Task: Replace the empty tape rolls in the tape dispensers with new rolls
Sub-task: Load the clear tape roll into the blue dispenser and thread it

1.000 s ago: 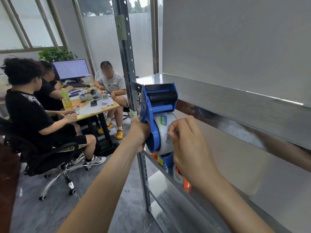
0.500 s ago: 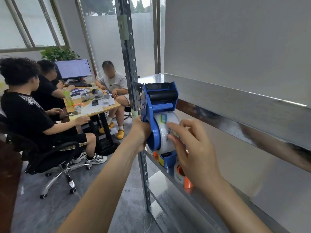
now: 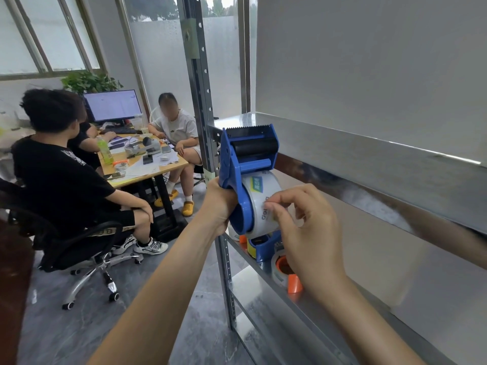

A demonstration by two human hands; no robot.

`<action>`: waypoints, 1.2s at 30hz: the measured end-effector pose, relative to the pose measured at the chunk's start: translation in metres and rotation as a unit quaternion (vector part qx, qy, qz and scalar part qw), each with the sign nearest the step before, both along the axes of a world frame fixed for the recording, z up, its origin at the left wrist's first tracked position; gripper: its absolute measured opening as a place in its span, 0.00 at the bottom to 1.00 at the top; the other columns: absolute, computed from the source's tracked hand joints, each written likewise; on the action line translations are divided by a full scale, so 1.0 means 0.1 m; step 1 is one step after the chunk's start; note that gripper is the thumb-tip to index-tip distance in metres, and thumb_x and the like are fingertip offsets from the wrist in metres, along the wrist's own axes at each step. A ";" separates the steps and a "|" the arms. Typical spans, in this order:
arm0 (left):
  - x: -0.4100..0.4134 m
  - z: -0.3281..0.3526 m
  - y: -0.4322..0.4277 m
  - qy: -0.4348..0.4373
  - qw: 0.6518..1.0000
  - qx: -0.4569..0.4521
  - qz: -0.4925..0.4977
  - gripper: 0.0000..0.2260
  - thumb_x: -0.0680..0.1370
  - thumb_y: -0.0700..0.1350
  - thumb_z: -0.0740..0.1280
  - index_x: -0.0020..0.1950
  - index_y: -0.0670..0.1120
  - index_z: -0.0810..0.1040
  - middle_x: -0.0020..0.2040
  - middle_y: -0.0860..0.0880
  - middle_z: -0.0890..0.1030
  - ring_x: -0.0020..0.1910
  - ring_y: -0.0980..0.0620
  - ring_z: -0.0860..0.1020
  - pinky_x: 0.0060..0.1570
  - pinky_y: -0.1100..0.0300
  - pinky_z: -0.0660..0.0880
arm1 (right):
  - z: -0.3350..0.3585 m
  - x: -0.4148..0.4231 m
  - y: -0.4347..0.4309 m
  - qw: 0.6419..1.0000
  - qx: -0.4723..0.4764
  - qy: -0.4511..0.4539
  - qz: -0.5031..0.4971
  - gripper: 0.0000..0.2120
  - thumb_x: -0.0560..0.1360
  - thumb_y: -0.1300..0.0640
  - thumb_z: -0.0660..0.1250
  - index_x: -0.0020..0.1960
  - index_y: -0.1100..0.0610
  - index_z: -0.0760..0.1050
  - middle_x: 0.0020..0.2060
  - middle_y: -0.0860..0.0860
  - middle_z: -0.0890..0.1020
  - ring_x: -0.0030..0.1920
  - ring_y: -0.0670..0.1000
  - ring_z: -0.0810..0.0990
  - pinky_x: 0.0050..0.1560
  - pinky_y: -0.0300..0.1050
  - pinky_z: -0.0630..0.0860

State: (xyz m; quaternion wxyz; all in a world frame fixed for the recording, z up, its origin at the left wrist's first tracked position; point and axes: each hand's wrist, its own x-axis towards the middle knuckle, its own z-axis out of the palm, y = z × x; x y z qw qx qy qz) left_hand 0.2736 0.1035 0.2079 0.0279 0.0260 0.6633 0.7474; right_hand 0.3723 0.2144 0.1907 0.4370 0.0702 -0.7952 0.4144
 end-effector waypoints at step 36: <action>-0.07 -0.04 0.05 -0.023 0.999 0.016 -0.018 0.08 0.79 0.40 0.58 0.45 0.44 0.76 0.46 0.42 0.79 0.51 0.40 0.77 0.62 0.41 0.71 | -0.08 -0.16 0.18 0.982 0.127 0.142 0.004 0.04 0.74 0.62 0.70 0.45 0.62 0.83 0.41 0.54 0.79 0.43 0.50 0.74 0.43 0.42 0.72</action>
